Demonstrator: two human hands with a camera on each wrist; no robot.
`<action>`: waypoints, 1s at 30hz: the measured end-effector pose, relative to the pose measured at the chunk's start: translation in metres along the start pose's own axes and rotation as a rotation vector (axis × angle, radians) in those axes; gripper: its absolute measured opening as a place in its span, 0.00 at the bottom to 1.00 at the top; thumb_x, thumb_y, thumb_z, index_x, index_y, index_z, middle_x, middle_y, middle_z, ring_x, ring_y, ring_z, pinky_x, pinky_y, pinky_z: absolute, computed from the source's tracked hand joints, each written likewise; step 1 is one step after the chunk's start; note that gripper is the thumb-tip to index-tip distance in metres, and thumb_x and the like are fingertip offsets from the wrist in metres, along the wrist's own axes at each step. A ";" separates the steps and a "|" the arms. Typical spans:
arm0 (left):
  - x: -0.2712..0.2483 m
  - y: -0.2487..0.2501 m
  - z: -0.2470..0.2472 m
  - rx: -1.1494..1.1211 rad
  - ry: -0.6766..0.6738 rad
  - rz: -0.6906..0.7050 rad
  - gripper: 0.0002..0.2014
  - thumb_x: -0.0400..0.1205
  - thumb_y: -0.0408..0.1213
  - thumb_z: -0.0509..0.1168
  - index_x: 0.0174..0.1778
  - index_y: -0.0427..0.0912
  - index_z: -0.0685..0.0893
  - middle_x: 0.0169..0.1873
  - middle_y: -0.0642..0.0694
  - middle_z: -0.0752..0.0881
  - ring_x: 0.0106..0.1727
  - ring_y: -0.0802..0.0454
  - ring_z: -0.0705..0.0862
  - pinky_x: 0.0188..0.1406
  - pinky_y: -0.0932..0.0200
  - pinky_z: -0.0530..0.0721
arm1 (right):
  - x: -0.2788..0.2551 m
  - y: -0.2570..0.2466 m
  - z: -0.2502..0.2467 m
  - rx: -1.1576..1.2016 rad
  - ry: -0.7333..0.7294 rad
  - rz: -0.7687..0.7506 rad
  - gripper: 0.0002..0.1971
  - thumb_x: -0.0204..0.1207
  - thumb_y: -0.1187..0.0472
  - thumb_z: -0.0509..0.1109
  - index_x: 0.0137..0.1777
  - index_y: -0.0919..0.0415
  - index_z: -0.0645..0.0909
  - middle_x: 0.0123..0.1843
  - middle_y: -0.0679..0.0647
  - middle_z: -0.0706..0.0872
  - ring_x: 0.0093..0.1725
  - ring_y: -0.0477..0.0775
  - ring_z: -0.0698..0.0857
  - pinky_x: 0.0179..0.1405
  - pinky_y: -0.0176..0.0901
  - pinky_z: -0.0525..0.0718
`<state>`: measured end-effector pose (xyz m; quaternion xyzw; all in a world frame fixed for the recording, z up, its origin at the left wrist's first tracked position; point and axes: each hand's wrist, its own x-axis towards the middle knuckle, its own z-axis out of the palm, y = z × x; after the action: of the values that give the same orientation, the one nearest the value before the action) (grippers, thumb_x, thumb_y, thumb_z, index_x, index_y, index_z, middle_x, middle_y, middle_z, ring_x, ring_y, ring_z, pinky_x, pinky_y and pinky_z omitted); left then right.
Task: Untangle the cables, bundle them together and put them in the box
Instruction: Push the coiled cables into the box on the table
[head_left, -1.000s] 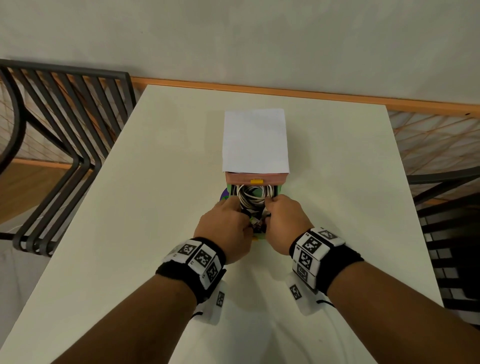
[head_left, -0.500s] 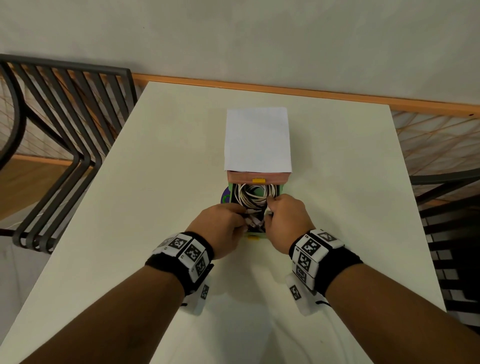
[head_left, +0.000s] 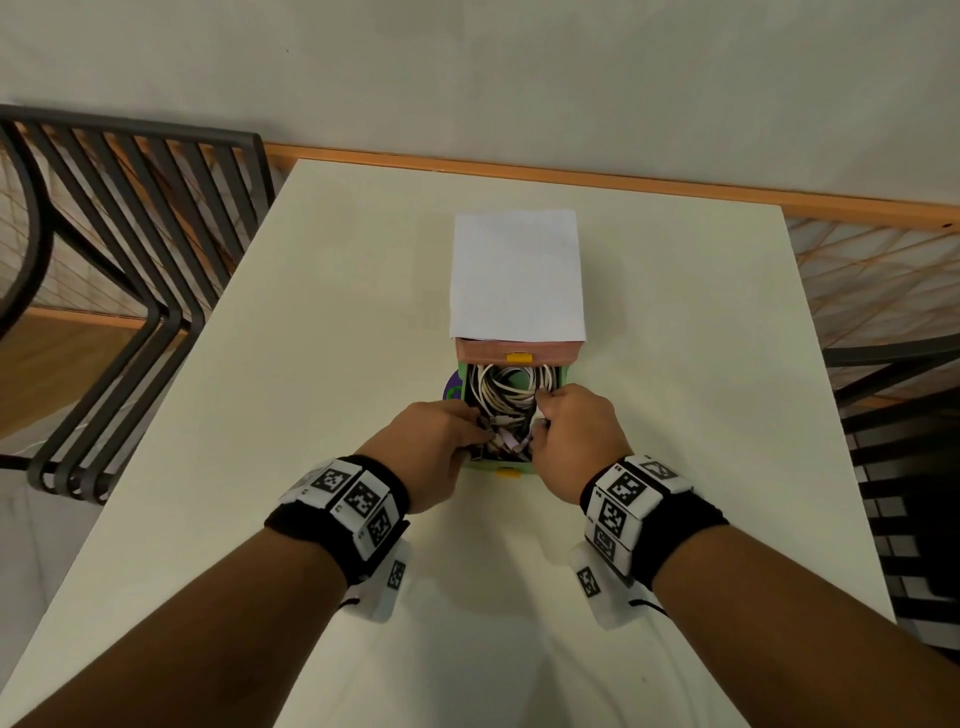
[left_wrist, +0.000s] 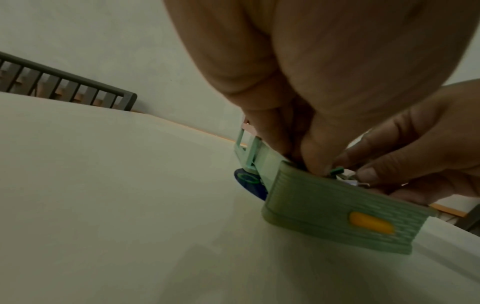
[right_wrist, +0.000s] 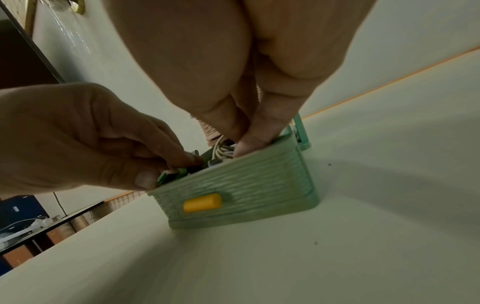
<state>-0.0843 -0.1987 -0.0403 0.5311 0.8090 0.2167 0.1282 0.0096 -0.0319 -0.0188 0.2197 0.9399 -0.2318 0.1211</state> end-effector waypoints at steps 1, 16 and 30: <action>-0.001 0.000 -0.001 -0.001 -0.006 0.013 0.17 0.70 0.20 0.72 0.52 0.38 0.94 0.48 0.40 0.92 0.48 0.38 0.91 0.47 0.49 0.91 | 0.000 0.000 0.000 -0.007 -0.004 -0.001 0.23 0.81 0.56 0.65 0.73 0.66 0.75 0.65 0.62 0.81 0.63 0.62 0.81 0.61 0.48 0.80; 0.022 0.022 0.007 0.199 -0.099 -0.293 0.07 0.75 0.36 0.62 0.33 0.41 0.82 0.33 0.46 0.79 0.36 0.40 0.79 0.33 0.57 0.68 | 0.003 0.004 0.007 -0.043 0.018 -0.016 0.16 0.79 0.61 0.65 0.65 0.64 0.79 0.61 0.61 0.81 0.58 0.61 0.82 0.55 0.45 0.80; 0.011 0.012 0.017 0.075 -0.155 -0.286 0.14 0.83 0.41 0.62 0.40 0.35 0.84 0.51 0.40 0.82 0.45 0.39 0.83 0.39 0.55 0.75 | 0.009 0.008 0.008 -0.012 0.044 0.010 0.11 0.79 0.64 0.64 0.56 0.66 0.84 0.59 0.60 0.81 0.58 0.59 0.82 0.46 0.34 0.66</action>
<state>-0.0721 -0.1810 -0.0490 0.4299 0.8716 0.1243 0.1999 0.0065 -0.0261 -0.0312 0.2288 0.9426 -0.2207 0.1027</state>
